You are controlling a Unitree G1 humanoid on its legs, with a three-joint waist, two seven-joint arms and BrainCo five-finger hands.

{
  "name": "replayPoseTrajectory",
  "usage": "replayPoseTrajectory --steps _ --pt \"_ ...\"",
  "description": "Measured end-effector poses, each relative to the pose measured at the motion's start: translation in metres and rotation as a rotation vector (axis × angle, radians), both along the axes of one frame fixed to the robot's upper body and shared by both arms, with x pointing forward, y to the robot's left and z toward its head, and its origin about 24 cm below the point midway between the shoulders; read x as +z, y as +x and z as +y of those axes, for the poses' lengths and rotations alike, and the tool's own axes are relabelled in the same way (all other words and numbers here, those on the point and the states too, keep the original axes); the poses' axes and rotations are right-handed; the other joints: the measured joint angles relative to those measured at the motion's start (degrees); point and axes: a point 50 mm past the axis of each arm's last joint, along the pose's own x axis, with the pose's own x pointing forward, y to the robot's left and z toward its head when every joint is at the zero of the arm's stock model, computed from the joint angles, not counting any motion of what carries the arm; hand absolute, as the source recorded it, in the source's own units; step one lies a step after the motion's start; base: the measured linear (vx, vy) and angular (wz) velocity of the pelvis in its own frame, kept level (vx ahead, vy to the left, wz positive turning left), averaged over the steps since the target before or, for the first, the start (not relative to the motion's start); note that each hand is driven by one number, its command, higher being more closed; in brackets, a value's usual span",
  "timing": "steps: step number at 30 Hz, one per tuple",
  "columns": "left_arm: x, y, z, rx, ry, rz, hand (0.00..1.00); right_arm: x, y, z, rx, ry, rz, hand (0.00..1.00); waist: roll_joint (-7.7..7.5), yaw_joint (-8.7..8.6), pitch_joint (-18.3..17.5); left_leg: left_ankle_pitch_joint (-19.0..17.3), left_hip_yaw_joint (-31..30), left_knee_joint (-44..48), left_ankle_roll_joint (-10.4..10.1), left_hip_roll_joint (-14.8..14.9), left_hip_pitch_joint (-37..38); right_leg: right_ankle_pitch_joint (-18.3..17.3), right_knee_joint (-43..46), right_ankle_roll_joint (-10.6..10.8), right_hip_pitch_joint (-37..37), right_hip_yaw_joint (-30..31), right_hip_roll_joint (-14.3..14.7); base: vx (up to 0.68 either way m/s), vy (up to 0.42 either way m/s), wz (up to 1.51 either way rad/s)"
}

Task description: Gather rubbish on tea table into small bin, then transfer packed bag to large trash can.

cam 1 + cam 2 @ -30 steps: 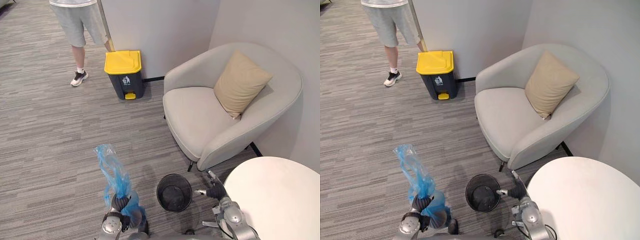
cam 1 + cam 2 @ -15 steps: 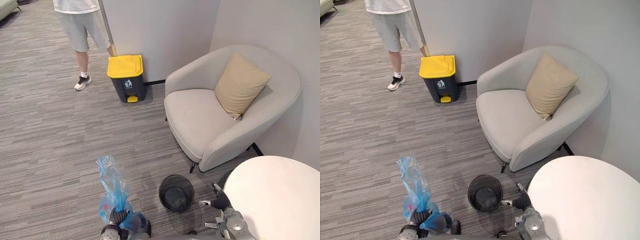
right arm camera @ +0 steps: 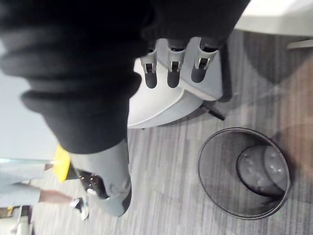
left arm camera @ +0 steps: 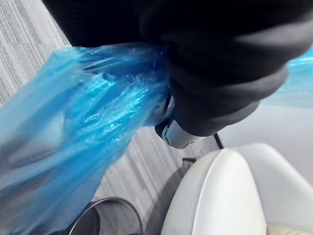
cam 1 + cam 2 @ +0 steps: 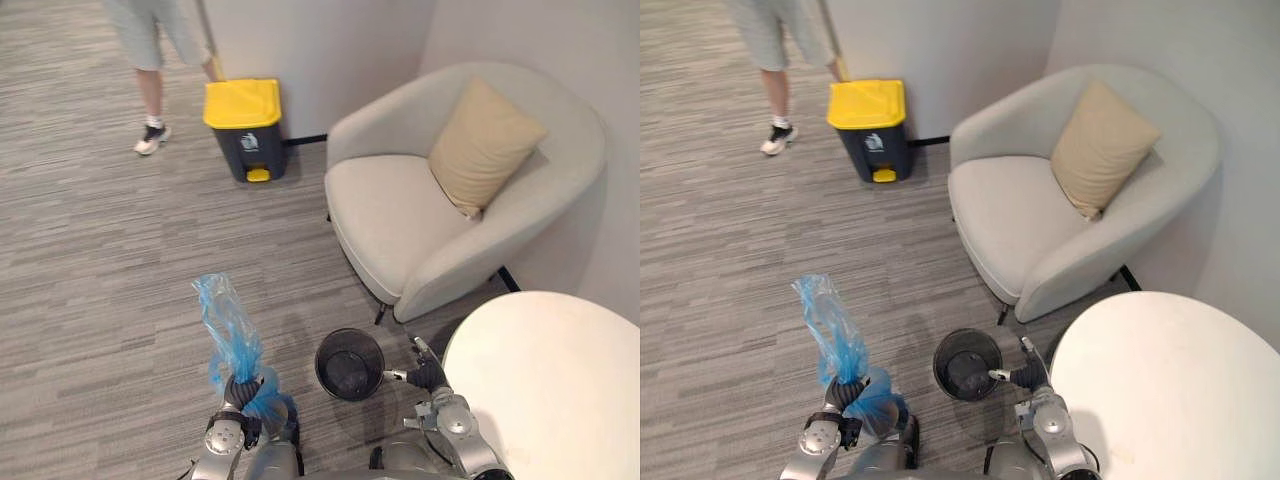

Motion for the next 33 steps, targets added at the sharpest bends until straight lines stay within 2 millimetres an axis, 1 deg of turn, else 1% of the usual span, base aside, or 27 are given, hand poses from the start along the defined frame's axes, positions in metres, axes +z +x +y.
replayPoseTrajectory --steps 1,2,3,4,5,6,7,8,9,10,11,12,13,14,15,16,17,18,19,20,21,24,26,29,31,32,33 --pt "0.002 0.001 0.001 0.007 -0.001 -0.010 1.00 0.001 0.002 0.000 0.000 0.001 -0.007 0.00 -0.43 0.85 -0.07 0.02 0.08 1.15 -0.03 -0.18 -1.24 -1.23 -1.24 0.08 0.05 0.53 0.10 -0.14 -0.203 0.28" --pt "0.004 0.004 -0.001 0.023 -0.013 -0.030 1.00 0.006 0.009 -0.002 0.003 -0.008 -0.031 0.00 -0.48 2.27 0.41 0.66 0.08 2.32 -0.85 0.25 -3.09 -2.61 -5.52 -1.84 1.10 0.66 1.20 -0.23 -0.193 0.07" --pt "0.006 0.006 -0.009 0.030 -0.043 -0.044 1.00 0.007 0.011 -0.004 0.003 -0.017 -0.038 0.00 0.86 3.50 0.87 1.96 -0.03 1.71 -1.38 0.90 -4.27 -3.23 -10.38 -4.39 2.03 0.68 2.75 -0.26 -0.143 0.11" --pt "0.004 0.004 -0.017 0.032 -0.067 -0.041 1.00 0.009 0.012 -0.008 -0.002 -0.027 -0.042 0.00 2.43 3.64 0.93 2.78 -0.95 1.27 -1.61 1.84 -4.99 -2.11 -11.49 -4.72 2.04 -0.19 3.79 -0.28 -0.107 0.20" --pt "0.003 0.001 -0.026 0.030 -0.096 -0.038 1.00 0.009 0.011 -0.011 -0.022 -0.032 -0.048 0.00 3.77 3.66 1.07 4.36 -2.33 -0.74 -2.07 2.72 -5.21 -1.21 -12.95 -5.55 2.23 -1.81 4.97 -0.27 -0.095 0.54" --pt "0.002 0.000 -0.030 0.020 -0.103 -0.034 1.00 0.008 0.009 -0.012 -0.038 -0.016 -0.043 0.00 4.28 3.47 1.31 4.86 -2.68 -2.95 -2.64 3.30 -4.98 -0.88 -12.86 -6.03 2.42 -3.85 5.34 -0.24 -0.099 0.63" --pt "0.003 0.000 -0.032 0.012 -0.104 -0.036 1.00 0.008 0.008 -0.012 -0.041 -0.015 -0.041 0.00 4.36 3.35 1.36 4.82 -2.29 -3.78 -2.83 3.83 -4.95 -0.63 -12.84 -6.45 2.46 -4.84 5.52 -0.21 -0.125 0.80" --pt "0.006 0.004 -0.034 0.001 -0.105 -0.055 1.00 0.009 0.009 -0.014 -0.057 -0.011 -0.045 0.00 4.11 3.09 1.46 3.28 -1.52 -5.21 -4.17 4.43 -5.17 0.64 -14.43 -7.41 2.45 -7.08 5.43 -0.18 -0.099 0.72" --pt "0.012 0.011 -0.035 -0.001 -0.111 -0.087 1.00 0.012 0.012 -0.015 -0.080 -0.002 -0.060 0.00 3.37 3.09 1.90 3.26 0.68 -3.24 -4.25 4.83 -6.62 1.51 -15.30 -8.15 2.50 -8.46 4.86 -0.18 -0.077 0.65" --pt "0.014 0.014 -0.035 -0.004 -0.112 -0.099 1.00 0.012 0.013 -0.015 -0.086 -0.001 -0.065 0.00 3.18 3.10 2.04 3.25 1.50 -1.92 -4.24 4.84 -7.24 1.79 -15.53 -8.28 2.36 -8.90 4.60 -0.12 -0.016 0.74" --pt "0.021 0.022 -0.036 -0.011 -0.113 -0.138 1.00 0.014 0.015 -0.019 -0.127 0.012 -0.073 0.00 2.43 2.73 2.40 3.08 4.90 5.22 -3.96 4.94 -8.39 2.36 -15.93 -8.34 2.50 -11.18 2.98 -0.11 0.042 0.91" --pt "0.025 0.024 -0.036 -0.014 -0.113 -0.157 1.00 0.014 0.014 -0.021 -0.144 0.012 -0.075 0.00 2.43 1.86 2.35 -0.19 7.92 11.58 -1.56 5.92 -7.28 2.39 -15.84 -8.29 3.40 -13.06 1.85 -0.07 0.049 0.93" --pt "0.026 0.025 -0.037 -0.017 -0.113 -0.165 1.00 0.014 0.013 -0.021 -0.149 0.013 -0.073 0.00 2.41 1.86 2.34 -2.27 8.85 13.06 -0.88 6.48 -6.49 2.48 -15.85 -8.12 3.63 -13.73 1.47 -0.07 0.098 0.73" --pt "0.029 0.029 -0.039 -0.028 -0.115 -0.178 1.00 0.012 0.010 -0.023 -0.164 0.019 -0.066 0.00 2.83 1.81 2.07 -5.13 10.84 15.17 -0.39 7.92 -5.11 2.81 -15.89 -7.55 3.78 -15.30 0.82 -0.04 0.084 0.52" --pt "0.030 0.032 -0.040 -0.036 -0.115 -0.181 1.00 0.011 0.009 -0.025 -0.177 0.020 -0.061 0.00 3.02 1.74 1.95 -5.82 11.70 15.26 -0.26 8.42 -4.64 2.96 -15.92 -7.26 3.83 -16.30 0.39 -0.06 0.159 0.77" --pt "0.028 0.035 -0.043 -0.051 -0.114 -0.174 1.00 0.008 0.004 -0.031 -0.206 0.017 -0.042 0.00 3.60 1.44 1.71 -5.80 13.66 13.25 -0.07 8.25 -4.71 3.36 -16.24 -6.14 4.23 -18.26 0.04 -0.04 0.171 0.92" --pt "0.026 0.036 -0.040 -0.069 -0.095 -0.160 1.00 0.000 0.000 -0.031 -0.229 0.032 -0.002 0.00 3.03 0.55 1.29 -5.16 13.25 8.57 0.70 6.16 -3.19 4.17 -18.92 -4.53 5.46 -19.58 -0.19 -0.04 0.204 0.93" --pt "0.024 0.035 -0.036 -0.075 -0.080 -0.148 1.00 -0.004 -0.003 -0.030 -0.241 0.042 0.018 0.00 2.41 0.31 1.03 -3.53 13.02 5.79 0.82 4.84 -2.39 4.66 -20.25 -4.04 5.93 -20.16 -0.60 -0.03 0.191 0.73" --pt "0.021 0.031 -0.030 -0.080 -0.058 -0.125 1.00 -0.008 -0.008 -0.030 -0.258 0.051 0.041 0.00 1.72 0.20 0.55 -0.58 12.60 0.20 1.11 2.57 -0.22 6.14 -22.95 -3.53 7.01 -20.99 -1.17 -0.04 0.163 0.50" --pt "0.016 0.026 -0.028 -0.093 -0.044 -0.095 1.00 -0.010 -0.010 -0.034 -0.271 0.047 0.052 0.00 1.87 0.11 0.52 1.23 12.01 -3.34 1.53 1.28 1.44 7.05 -24.71 -3.01 8.20 -21.29 -1.43 -0.05 0.152 0.41" --pt "0.012 0.023 -0.024 -0.093 -0.033 -0.074 1.00 -0.013 -0.011 -0.035 -0.278 0.045 0.068 0.00 2.01 0.09 0.48 2.11 11.62 -4.99 1.62 0.63 2.29 7.38 -25.37 -2.55 8.80 -21.48 -1.71 -0.07 0.105 0.27" --pt "0.006 0.015 -0.012 -0.089 0.002 -0.030 1.00 -0.019 -0.014 -0.036 -0.293 0.048 0.102 0.00 2.23 0.09 0.42 4.44 11.56 -9.57 2.18 -0.41 4.58 8.44 -26.20 -2.59 9.44 -21.52 -1.83 -0.08 0.077 0.04" --pt "0.004 0.012 -0.011 -0.086 0.005 -0.015 1.00 -0.022 -0.018 -0.037 -0.296 0.050 0.126 0.00 2.22 -0.10 0.42 5.09 11.59 -11.24 2.26 -0.57 5.30 8.86 -26.93 -2.41 9.56 -21.45 -1.59 -0.06 0.045 -0.04" --pt "-0.002 0.004 -0.009 -0.086 0.014 0.022 1.00 -0.023 -0.018 -0.039 -0.299 0.054 0.141 0.00 2.24 -1.14 0.42 6.01 11.61 -13.33 2.27 -0.97 5.68 9.20 -27.58 -2.04 9.49 -21.45 -1.50 -0.02 0.039 -0.01" --pt "-0.003 0.002 -0.007 -0.084 0.018 0.030 1.00 -0.024 -0.020 -0.040 -0.306 0.054 0.148 0.00 2.19 -1.13 0.43 5.89 11.93 -13.77 2.35 -1.39 6.02 9.14 -27.60 -1.83 9.44 -21.17 -1.83 0.03 0.060 -0.05" --pt "-0.003 0.002 -0.006 -0.079 0.023 0.027 1.00 -0.024 -0.020 -0.041 -0.315 0.056 0.145 0.00 2.19 -1.08 0.44 5.03 12.39 -13.42 3.48 -2.17 5.79 8.40 -26.64 -0.99 8.69 -20.93 -2.48 0.05 0.073 0.02" --pt "-0.002 0.002 -0.002 -0.064 0.024 0.024 1.00 -0.022 -0.018 -0.043 -0.321 0.057 0.138 0.00 1.94 -1.14 0.45 3.65 12.98 -11.97 3.87 -2.88 4.83 6.75 -23.88 0.03 7.44 -20.47 -3.97 0.10 0.093 0.05"
